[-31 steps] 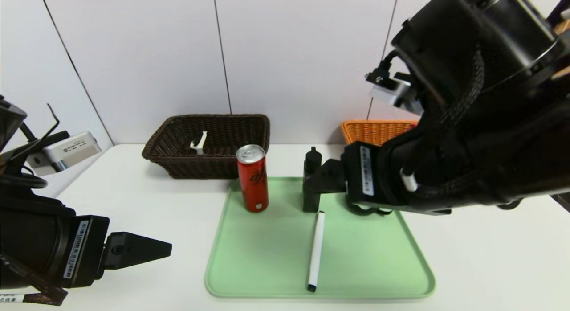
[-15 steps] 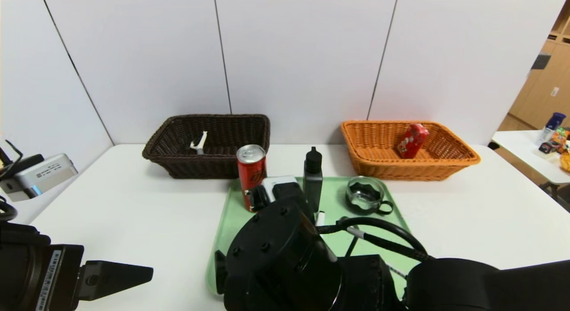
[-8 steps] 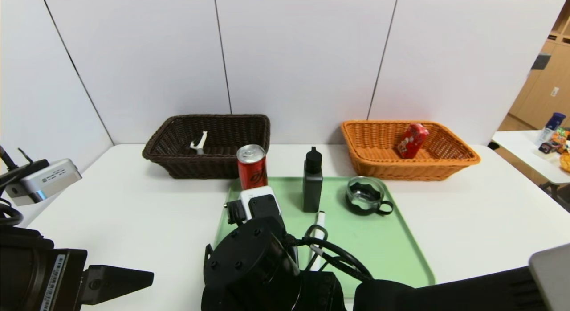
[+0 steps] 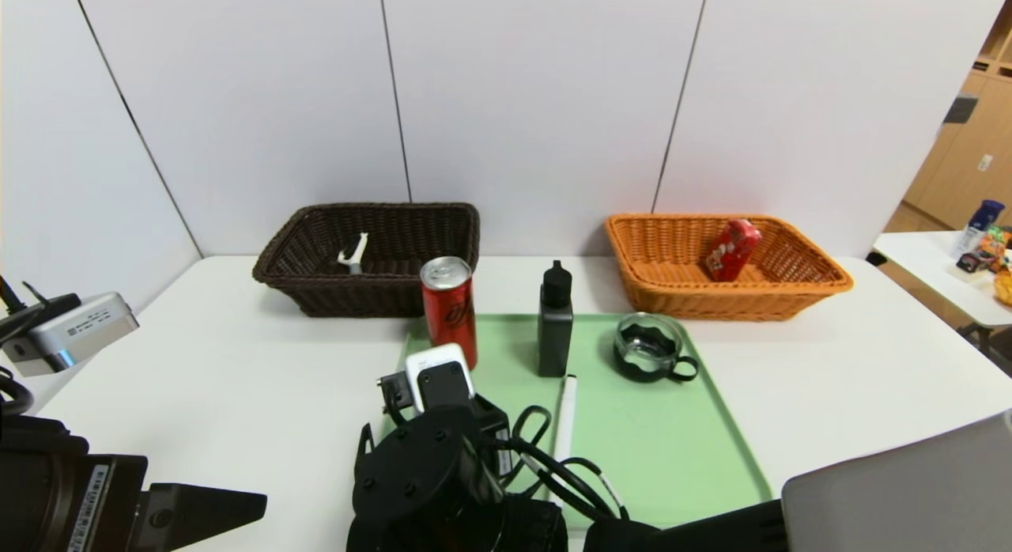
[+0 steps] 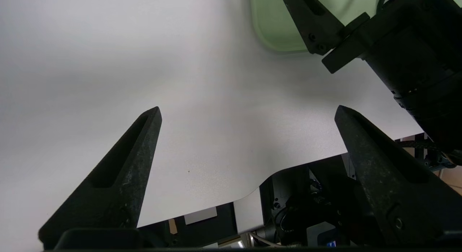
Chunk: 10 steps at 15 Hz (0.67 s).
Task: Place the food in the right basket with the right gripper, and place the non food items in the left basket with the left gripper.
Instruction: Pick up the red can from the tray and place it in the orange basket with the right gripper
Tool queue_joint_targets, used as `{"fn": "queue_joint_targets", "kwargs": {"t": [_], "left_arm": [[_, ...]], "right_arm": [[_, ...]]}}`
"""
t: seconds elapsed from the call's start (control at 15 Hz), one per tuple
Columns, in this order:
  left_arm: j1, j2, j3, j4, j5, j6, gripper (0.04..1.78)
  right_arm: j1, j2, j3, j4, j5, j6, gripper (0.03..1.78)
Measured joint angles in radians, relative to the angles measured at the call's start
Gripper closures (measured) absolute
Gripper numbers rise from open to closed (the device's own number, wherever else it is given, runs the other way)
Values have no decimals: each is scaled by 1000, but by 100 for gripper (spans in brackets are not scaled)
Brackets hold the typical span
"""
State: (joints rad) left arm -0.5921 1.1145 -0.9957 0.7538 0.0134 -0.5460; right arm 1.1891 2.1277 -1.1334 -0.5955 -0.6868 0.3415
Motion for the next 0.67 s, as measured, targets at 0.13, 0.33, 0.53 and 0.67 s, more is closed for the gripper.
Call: {"fn": "queue_joint_targets", "kwargs": {"t": [0.13,0.33,0.53,0.67], "left_arm": [[0,-5,7,0,0,0,13],[0,-15,9,0,-1,1,13],[-1,-21,13,-1,-1,0,13],[-1,-25,16,0,-1,0,13]], "right_arm": [[0,7,-13,-40,-30,-55,11],[-7,19,-24,-74,-67,-114,11],[-9,46,-43,-95,-70,-151,11],[-17,66,-59,-128,-71,-196,11]]}}
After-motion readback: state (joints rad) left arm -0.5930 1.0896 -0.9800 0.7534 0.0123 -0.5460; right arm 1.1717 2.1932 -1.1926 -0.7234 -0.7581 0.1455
